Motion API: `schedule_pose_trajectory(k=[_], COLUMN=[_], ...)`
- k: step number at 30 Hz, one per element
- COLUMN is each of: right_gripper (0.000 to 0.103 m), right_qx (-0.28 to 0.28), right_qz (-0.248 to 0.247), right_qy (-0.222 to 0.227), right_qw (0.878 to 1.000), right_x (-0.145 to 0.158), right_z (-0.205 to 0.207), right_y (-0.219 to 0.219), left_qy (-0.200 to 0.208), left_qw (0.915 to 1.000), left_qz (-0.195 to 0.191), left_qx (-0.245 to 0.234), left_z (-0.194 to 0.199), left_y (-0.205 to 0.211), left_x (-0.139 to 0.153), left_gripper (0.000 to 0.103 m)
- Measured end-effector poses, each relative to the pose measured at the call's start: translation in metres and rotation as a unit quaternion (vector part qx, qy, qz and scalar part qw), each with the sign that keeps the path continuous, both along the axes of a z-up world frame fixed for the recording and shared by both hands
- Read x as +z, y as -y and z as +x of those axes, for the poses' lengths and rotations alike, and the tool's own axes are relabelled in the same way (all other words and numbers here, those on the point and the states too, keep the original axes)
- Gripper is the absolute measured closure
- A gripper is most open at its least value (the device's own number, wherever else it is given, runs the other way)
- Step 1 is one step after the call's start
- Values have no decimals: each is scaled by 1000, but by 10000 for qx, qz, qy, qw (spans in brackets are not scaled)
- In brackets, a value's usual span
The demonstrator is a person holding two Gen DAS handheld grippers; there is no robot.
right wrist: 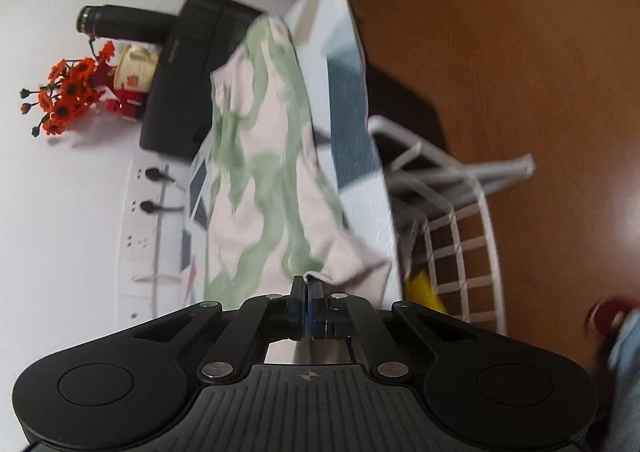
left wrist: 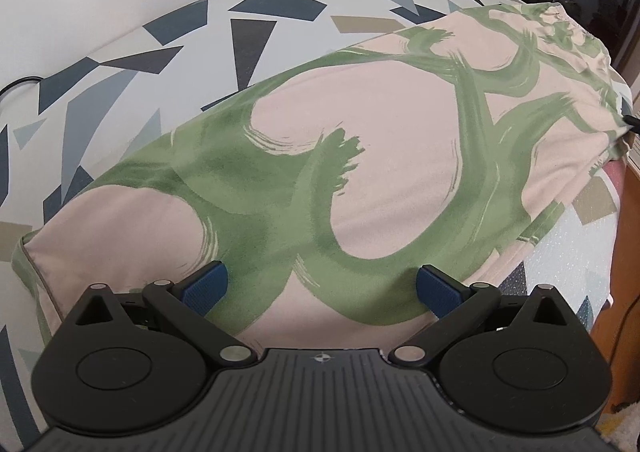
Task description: Fold clothes
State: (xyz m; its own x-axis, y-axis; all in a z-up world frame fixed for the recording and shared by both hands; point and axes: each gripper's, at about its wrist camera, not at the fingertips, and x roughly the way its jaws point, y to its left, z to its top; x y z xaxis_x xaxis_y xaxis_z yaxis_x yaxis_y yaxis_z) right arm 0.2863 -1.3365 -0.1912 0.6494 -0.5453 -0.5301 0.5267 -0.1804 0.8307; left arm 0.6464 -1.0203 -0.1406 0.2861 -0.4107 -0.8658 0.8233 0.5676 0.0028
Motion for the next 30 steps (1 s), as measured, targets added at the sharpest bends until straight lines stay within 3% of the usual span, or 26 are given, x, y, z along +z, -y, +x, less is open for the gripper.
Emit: schedule_pose_trajectory(k=[9,12,13,14,16,20,22,24,25,27,28,30], right_gripper=[102,95,80,56,33,23,16,12,4,1,1,1], right_qx=[-262,-387,-334,-266,-111,684,1180,1747,2053,2744,3088,3623], right_qz=[337,209,86,-35,-247,-819,-1057,-1300,-1394,-1588,-1759,-2185], right_qy=[-405,-527,-657,-854,-1293,-1616,-1971,-2326,-2446,-2563,-2622,-2812], right_qw=[9983,9976,9972,9960,9912,9811,9675,9479,9373,9131,8972,8614], right_x=[-17,-8,-2,6,23,46,52,58,61,66,67,70], right_z=[-23,-31,-31,-30,-21,10,34,63,77,107,122,148], right_y=[-8,-9,-10,-10,-12,-17,-26,-38,-44,-58,-65,-81], left_qy=[112,150,156,159,159,164,56,-248,-515,-1012,-1105,-1006], left_qw=[9997,9994,9994,9993,9991,9982,9968,9894,9791,9511,9407,9275], left_qz=[-131,-180,-186,-186,-186,-185,-130,-174,-482,-1163,-1311,-1319], left_qx=[177,236,263,292,350,553,787,1424,1906,2675,2928,3351], left_z=[-2,-4,-5,-5,-6,-8,-8,-5,-3,-6,-9,-17], left_y=[-1,-3,-3,-3,-3,-4,-7,-20,-37,-75,-89,-110], left_x=[-1,-2,-2,-2,-2,-3,0,7,13,22,24,26], left_gripper=[0,0,0,0,0,0,0,1,1,1,1,1])
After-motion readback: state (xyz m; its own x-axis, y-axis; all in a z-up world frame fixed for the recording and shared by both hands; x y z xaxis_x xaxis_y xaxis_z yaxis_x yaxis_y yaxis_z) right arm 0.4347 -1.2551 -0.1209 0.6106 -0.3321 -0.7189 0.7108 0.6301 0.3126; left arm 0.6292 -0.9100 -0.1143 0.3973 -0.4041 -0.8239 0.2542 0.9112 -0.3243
